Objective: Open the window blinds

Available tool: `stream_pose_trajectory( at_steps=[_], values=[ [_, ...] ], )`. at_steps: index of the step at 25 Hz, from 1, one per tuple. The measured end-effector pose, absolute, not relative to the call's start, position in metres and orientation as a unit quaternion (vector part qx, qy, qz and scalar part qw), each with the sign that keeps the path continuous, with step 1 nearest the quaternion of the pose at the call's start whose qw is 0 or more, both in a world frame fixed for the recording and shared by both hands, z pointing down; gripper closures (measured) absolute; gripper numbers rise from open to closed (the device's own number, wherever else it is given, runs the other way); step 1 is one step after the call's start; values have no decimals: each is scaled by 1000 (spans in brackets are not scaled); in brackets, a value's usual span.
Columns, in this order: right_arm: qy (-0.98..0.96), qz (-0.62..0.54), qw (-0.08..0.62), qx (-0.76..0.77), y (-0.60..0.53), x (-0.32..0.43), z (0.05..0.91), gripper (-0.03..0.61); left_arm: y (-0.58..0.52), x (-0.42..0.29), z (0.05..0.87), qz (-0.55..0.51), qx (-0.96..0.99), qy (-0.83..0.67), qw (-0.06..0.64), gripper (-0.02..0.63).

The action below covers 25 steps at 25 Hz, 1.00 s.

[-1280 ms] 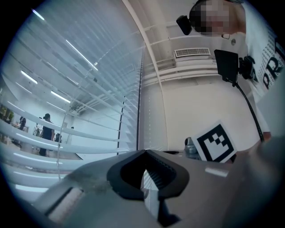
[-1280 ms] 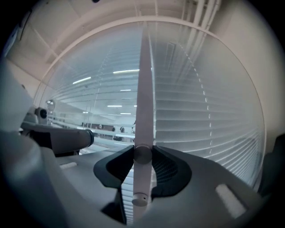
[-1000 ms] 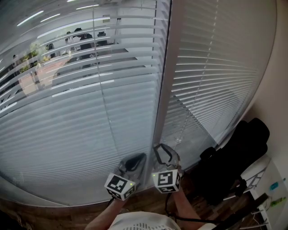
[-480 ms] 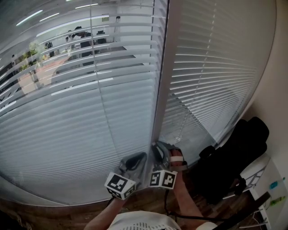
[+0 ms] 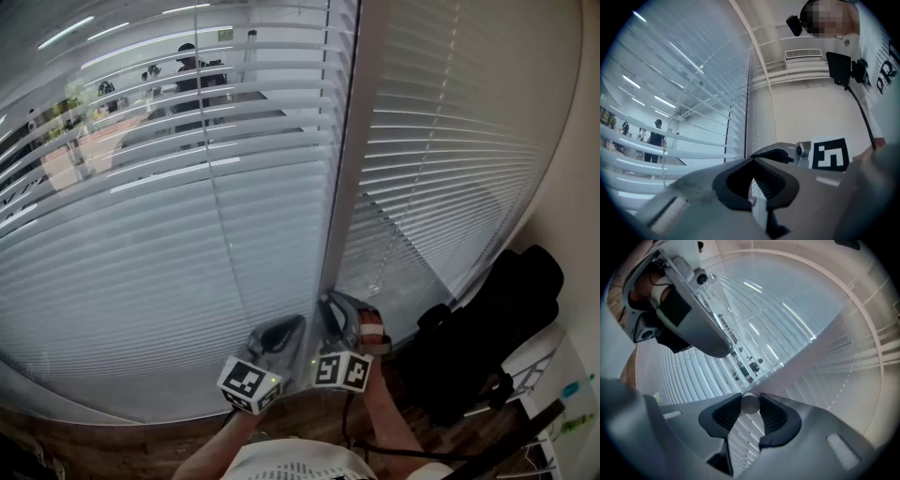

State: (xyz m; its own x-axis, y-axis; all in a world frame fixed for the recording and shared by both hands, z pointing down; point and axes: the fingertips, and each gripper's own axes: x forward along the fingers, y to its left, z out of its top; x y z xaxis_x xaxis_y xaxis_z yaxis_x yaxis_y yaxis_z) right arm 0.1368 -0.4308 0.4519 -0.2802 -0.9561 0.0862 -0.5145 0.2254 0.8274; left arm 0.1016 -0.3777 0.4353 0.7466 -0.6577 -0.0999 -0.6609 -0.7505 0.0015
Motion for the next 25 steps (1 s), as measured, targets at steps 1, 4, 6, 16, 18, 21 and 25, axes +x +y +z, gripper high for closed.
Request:
stream_pose_trajectory(
  at_steps=[1, 4, 6, 16, 18, 21, 25],
  values=[
    [-723, -345, 305, 515, -431, 137, 446, 445, -378, 101, 430, 47, -934, 353, 17, 621],
    [-742, -310, 275, 527, -430, 138, 439, 445, -376, 100, 422, 46, -934, 355, 18, 621],
    [-758, -279, 247, 536, -431, 139, 442, 445, -377, 99, 426, 46, -934, 355, 18, 621],
    [-802, -158, 129, 561, -436, 146, 438, 445, -379, 103, 423, 46, -935, 351, 19, 621],
    [-804, -150, 120, 562, -438, 147, 441, 445, -380, 104, 424, 46, -936, 349, 19, 621],
    [-807, -130, 102, 566, -436, 148, 440, 445, -380, 103, 426, 46, -936, 349, 18, 621],
    [-813, -97, 74, 569, -435, 150, 438, 445, -380, 101, 423, 44, -935, 351, 16, 621]
  ],
)
